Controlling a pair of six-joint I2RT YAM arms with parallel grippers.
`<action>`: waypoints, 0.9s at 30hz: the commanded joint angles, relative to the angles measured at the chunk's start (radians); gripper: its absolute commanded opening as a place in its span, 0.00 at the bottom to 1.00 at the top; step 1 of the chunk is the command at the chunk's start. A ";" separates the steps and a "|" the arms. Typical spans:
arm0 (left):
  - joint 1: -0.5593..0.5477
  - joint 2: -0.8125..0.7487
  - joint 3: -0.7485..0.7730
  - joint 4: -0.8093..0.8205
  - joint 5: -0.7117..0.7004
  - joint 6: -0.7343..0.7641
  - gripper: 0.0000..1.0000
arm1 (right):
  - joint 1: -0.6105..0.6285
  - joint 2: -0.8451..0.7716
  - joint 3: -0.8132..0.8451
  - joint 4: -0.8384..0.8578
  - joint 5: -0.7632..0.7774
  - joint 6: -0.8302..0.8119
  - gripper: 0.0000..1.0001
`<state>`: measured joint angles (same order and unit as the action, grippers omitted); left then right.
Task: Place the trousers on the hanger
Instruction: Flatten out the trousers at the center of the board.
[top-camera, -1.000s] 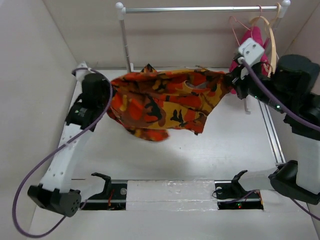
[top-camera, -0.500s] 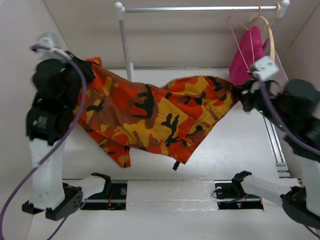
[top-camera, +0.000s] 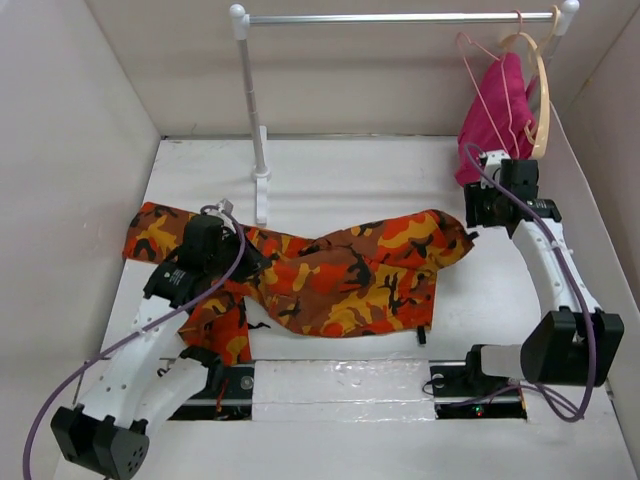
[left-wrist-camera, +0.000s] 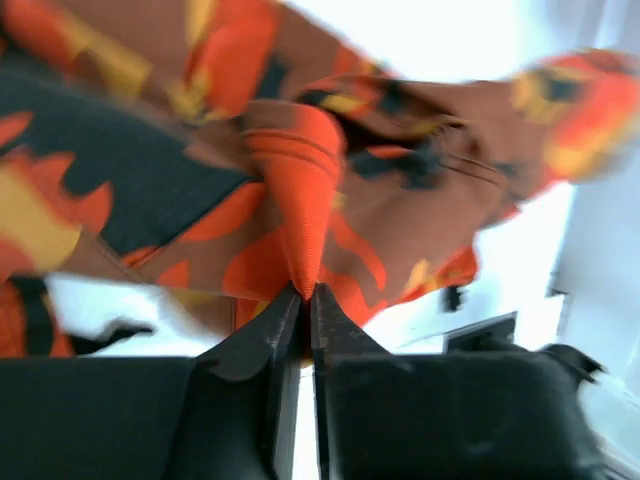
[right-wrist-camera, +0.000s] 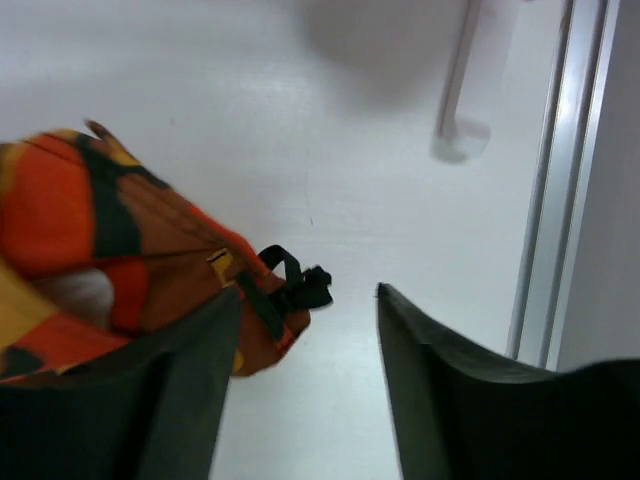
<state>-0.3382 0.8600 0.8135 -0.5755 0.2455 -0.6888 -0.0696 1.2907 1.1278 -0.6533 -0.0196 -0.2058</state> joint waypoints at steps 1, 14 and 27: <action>0.008 0.017 0.042 0.131 0.069 0.014 0.08 | 0.036 -0.010 0.076 0.106 -0.085 -0.006 0.66; 0.008 0.359 0.340 0.163 0.032 0.153 0.61 | 0.189 -0.439 -0.425 0.006 -0.244 0.121 0.64; 0.220 0.537 0.325 0.287 -0.192 0.069 0.66 | 0.340 -0.407 -0.677 0.064 -0.303 0.355 0.68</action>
<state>-0.1532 1.3815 1.1603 -0.3386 0.0563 -0.5953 0.2539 0.8486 0.4564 -0.6647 -0.3103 0.0803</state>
